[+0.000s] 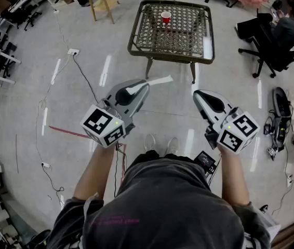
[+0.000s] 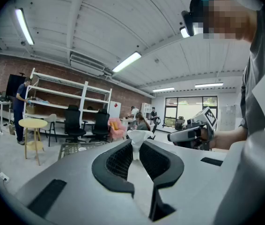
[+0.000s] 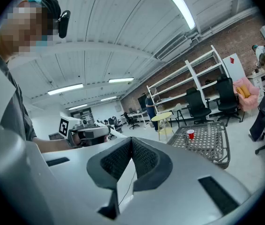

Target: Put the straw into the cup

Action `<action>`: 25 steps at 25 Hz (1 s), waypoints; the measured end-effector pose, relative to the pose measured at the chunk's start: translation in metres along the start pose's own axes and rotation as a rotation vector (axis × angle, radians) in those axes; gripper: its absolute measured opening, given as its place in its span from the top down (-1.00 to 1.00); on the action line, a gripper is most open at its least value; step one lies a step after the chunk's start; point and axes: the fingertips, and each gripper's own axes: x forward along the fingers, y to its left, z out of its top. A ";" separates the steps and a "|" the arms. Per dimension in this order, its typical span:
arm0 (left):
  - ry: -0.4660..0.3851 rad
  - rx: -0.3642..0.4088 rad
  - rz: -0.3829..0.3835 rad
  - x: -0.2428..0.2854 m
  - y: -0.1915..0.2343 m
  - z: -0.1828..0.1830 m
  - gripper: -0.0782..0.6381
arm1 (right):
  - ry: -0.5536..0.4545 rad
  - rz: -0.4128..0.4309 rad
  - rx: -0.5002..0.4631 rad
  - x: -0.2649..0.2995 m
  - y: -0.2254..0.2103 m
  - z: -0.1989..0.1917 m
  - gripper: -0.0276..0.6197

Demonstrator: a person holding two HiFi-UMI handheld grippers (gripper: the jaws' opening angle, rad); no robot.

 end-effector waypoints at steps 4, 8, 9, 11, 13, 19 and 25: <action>-0.006 -0.008 -0.002 0.000 0.000 -0.001 0.64 | 0.001 -0.001 -0.005 0.000 0.001 -0.001 0.87; -0.003 -0.003 0.005 -0.001 0.000 -0.003 0.64 | -0.001 -0.003 0.011 -0.001 -0.001 -0.004 0.87; -0.002 -0.003 0.007 -0.001 0.000 -0.005 0.64 | 0.000 -0.002 0.014 -0.001 -0.002 -0.005 0.87; 0.001 -0.008 0.010 -0.001 0.000 -0.008 0.64 | 0.003 0.001 0.017 0.000 -0.002 -0.007 0.87; 0.005 -0.017 0.017 0.000 -0.001 -0.011 0.64 | 0.006 0.005 0.019 -0.002 -0.003 -0.008 0.87; 0.018 -0.026 0.025 0.003 -0.005 -0.017 0.64 | 0.005 0.010 0.028 -0.009 -0.008 -0.008 0.87; 0.040 -0.026 0.028 0.011 -0.006 -0.027 0.64 | 0.005 0.009 0.040 -0.015 -0.021 -0.013 0.87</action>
